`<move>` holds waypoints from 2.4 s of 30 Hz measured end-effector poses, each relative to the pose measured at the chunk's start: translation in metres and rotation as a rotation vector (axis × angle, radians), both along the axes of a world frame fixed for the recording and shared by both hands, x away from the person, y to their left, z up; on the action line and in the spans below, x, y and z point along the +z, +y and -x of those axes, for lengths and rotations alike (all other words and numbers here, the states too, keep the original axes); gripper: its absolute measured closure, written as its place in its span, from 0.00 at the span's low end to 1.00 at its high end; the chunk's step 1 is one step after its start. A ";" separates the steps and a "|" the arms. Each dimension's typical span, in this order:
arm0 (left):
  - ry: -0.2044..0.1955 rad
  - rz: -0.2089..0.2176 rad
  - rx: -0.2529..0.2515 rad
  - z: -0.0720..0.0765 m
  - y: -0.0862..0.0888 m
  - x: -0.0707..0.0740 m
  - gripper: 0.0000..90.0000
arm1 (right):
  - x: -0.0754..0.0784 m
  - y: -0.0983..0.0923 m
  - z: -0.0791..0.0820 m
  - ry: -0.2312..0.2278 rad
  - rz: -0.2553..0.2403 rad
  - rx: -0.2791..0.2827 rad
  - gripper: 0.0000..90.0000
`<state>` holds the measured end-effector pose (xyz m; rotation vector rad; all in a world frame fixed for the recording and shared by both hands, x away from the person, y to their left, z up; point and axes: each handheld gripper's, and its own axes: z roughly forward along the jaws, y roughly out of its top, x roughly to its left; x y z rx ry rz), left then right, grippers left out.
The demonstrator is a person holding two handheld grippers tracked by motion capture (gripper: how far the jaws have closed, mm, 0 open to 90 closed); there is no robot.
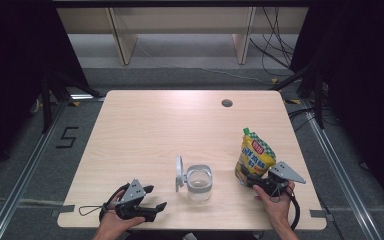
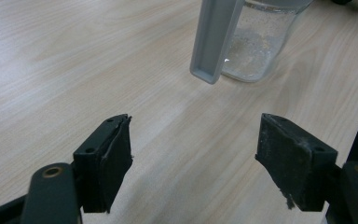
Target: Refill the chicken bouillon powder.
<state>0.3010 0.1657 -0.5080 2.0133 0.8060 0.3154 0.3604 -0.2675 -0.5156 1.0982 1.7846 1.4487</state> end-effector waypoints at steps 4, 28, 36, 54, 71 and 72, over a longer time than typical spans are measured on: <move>-0.004 -0.001 -0.003 0.000 0.000 0.000 0.28 | 0.000 0.003 0.001 0.033 -0.033 0.014 0.24; -0.015 0.000 0.006 -0.001 0.004 0.003 0.28 | 0.015 0.005 0.002 -0.030 0.151 0.049 0.42; -0.007 0.014 0.018 -0.003 0.004 0.001 0.28 | 0.027 0.010 0.011 -0.056 0.276 0.076 0.43; 0.002 0.007 0.030 -0.005 0.008 0.003 0.28 | 0.068 0.024 0.062 -0.255 0.541 0.145 0.44; -0.008 0.009 0.030 -0.003 0.006 0.004 0.28 | 0.065 0.058 0.091 -0.417 1.041 0.194 0.47; -0.010 -0.001 0.028 -0.003 0.007 0.004 0.28 | 0.064 0.060 0.092 -0.424 1.069 0.196 0.47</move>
